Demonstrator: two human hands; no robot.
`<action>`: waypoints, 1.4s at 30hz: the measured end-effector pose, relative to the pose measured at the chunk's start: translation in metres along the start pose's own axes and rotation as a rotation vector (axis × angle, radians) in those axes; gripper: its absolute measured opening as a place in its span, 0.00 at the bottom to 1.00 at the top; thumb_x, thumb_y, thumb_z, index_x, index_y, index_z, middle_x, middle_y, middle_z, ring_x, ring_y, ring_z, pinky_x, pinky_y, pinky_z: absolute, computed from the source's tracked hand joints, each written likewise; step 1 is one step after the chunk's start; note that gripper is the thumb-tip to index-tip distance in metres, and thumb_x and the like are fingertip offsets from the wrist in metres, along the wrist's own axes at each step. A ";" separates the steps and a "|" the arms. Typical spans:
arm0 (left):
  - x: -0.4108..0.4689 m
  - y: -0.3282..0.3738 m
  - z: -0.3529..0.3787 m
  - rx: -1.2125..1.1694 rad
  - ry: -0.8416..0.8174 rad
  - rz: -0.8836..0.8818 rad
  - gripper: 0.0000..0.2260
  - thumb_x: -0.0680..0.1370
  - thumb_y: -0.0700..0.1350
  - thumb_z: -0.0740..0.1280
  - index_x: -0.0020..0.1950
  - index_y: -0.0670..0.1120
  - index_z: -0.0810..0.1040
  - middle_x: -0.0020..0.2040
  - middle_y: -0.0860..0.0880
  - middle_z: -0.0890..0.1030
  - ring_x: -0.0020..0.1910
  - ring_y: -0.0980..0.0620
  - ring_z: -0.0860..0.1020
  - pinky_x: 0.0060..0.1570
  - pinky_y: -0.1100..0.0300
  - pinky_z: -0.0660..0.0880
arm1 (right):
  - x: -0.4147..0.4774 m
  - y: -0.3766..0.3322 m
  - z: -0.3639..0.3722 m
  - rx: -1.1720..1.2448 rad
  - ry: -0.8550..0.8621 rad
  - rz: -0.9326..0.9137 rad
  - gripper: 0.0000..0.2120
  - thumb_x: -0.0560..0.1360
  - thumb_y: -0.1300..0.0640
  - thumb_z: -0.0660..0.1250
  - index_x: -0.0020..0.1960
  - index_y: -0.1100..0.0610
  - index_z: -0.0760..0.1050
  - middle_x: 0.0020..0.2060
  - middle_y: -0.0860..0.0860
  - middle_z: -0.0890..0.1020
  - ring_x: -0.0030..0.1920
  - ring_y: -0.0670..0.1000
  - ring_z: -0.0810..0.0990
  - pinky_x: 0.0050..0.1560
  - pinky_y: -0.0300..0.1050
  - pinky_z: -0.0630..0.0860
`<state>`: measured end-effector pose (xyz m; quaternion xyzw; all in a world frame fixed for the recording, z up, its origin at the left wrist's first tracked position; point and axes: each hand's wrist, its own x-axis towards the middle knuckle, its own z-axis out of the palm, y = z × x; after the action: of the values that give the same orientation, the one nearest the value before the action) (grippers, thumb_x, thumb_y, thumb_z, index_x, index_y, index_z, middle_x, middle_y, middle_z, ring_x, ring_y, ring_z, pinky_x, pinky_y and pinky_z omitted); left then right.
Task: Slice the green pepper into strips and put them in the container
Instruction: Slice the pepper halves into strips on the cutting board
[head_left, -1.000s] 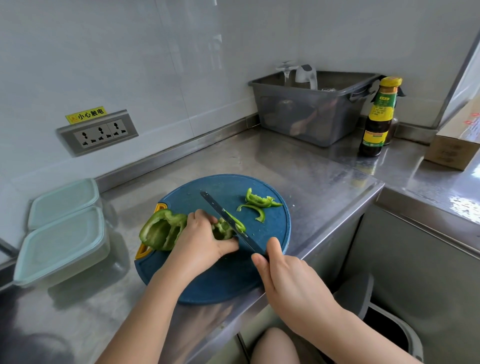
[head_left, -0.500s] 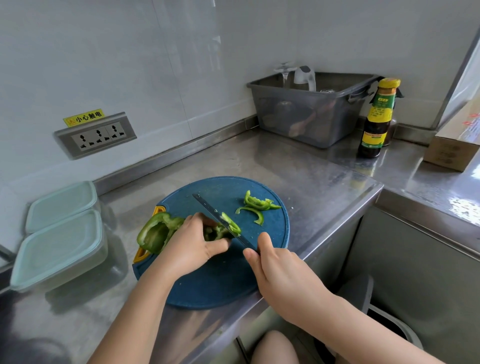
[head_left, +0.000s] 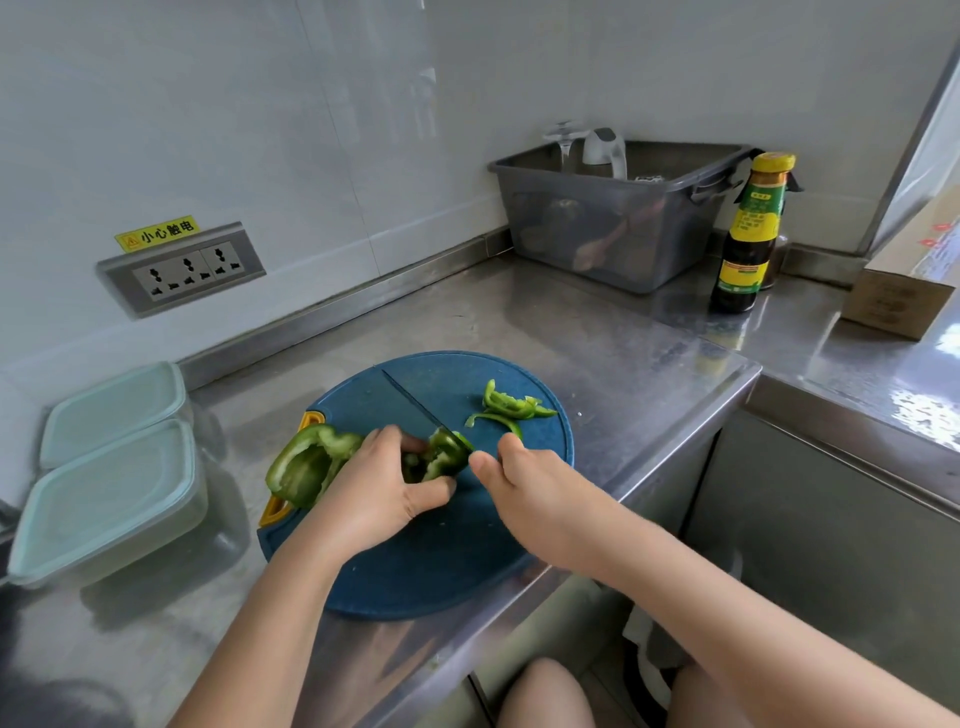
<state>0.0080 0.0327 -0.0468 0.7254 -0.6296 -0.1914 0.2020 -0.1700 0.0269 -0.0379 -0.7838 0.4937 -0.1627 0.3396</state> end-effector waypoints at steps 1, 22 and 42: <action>-0.001 0.000 0.000 -0.003 -0.001 0.001 0.23 0.69 0.56 0.72 0.60 0.49 0.71 0.55 0.51 0.73 0.51 0.54 0.73 0.48 0.59 0.70 | 0.004 -0.001 -0.004 0.025 -0.025 0.013 0.18 0.82 0.45 0.48 0.37 0.54 0.58 0.33 0.51 0.69 0.31 0.50 0.67 0.31 0.43 0.62; -0.011 0.014 0.003 0.034 0.043 -0.001 0.28 0.67 0.57 0.74 0.59 0.48 0.67 0.55 0.51 0.67 0.51 0.52 0.73 0.48 0.60 0.69 | 0.003 0.003 -0.010 0.251 0.099 0.025 0.19 0.80 0.43 0.51 0.43 0.59 0.65 0.30 0.52 0.66 0.29 0.52 0.65 0.32 0.48 0.65; -0.010 0.021 0.010 0.183 0.064 0.079 0.27 0.66 0.59 0.69 0.58 0.45 0.70 0.50 0.52 0.66 0.51 0.53 0.66 0.31 0.69 0.59 | -0.056 -0.004 0.031 -0.340 0.230 -0.096 0.15 0.78 0.40 0.39 0.44 0.51 0.51 0.28 0.48 0.66 0.27 0.52 0.63 0.26 0.43 0.54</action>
<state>-0.0159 0.0394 -0.0435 0.7212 -0.6656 -0.1020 0.1623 -0.1748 0.0891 -0.0531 -0.8287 0.5118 -0.1814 0.1357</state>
